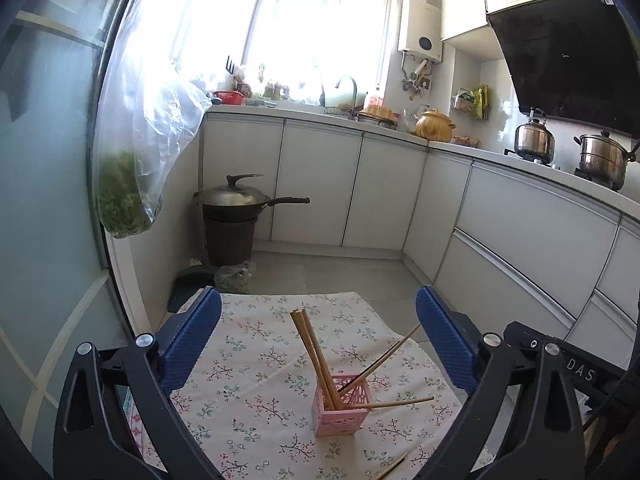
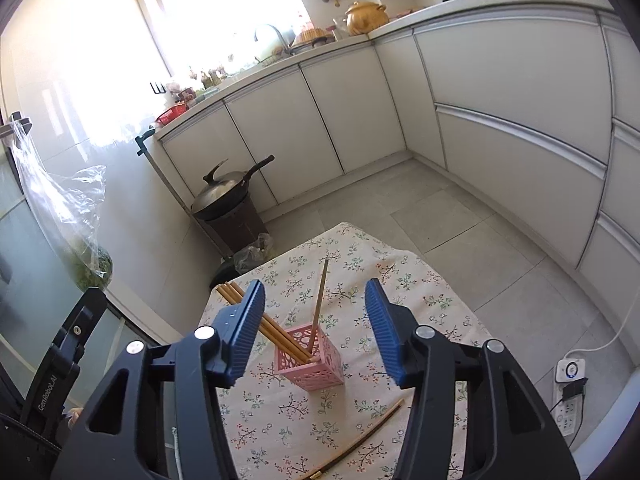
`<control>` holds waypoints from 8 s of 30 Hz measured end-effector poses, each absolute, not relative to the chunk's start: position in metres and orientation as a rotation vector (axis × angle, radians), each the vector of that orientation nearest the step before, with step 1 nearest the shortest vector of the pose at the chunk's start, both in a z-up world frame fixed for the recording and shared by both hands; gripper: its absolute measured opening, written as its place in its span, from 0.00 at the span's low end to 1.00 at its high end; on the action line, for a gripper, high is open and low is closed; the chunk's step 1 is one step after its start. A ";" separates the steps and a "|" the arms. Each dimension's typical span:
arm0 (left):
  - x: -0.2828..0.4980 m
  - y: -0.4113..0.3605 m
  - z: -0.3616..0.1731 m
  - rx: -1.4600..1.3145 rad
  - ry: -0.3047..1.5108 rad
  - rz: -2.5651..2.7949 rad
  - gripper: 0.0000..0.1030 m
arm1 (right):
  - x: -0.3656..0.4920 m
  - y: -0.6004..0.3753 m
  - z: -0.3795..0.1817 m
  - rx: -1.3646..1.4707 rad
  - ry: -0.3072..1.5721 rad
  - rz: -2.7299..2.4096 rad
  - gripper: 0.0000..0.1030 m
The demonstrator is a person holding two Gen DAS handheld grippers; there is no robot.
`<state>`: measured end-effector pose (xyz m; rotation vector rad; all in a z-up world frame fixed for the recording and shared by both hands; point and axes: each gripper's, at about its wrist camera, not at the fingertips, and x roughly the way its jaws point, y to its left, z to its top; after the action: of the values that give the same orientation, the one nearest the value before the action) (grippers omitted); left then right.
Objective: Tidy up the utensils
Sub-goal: 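Lower the bamboo chopstick into the pink holder and open the right tool, then move both open tools down toward the last chopsticks on the cloth, then close the left tool on the bamboo chopstick lying on the cloth, then grasp the dark chopstick with the right tool while the left tool holds its chopstick, then carry both held chopsticks up over the pink holder, then lower both chopsticks into the pink holder and open both tools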
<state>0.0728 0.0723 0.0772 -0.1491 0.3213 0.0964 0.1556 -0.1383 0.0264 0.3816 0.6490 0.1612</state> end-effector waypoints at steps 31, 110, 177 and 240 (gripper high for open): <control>0.081 0.017 0.017 0.064 0.514 0.021 0.93 | 0.117 -0.188 -0.034 0.268 0.720 -0.044 0.93; 0.067 -0.048 -0.104 0.240 0.879 -0.248 0.06 | 0.095 -0.255 -0.170 0.753 1.240 0.019 0.93; 0.021 0.033 -0.212 0.121 1.378 -0.131 0.07 | 0.145 -0.189 -0.152 0.678 1.148 0.146 0.05; 0.156 0.087 0.048 -0.258 0.560 -0.115 0.06 | 0.169 -0.220 0.052 0.635 0.636 0.375 0.05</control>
<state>0.1561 0.0870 0.0482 -0.2579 0.5600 -0.1148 0.1687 -0.2203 0.0517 0.6345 0.6361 0.3751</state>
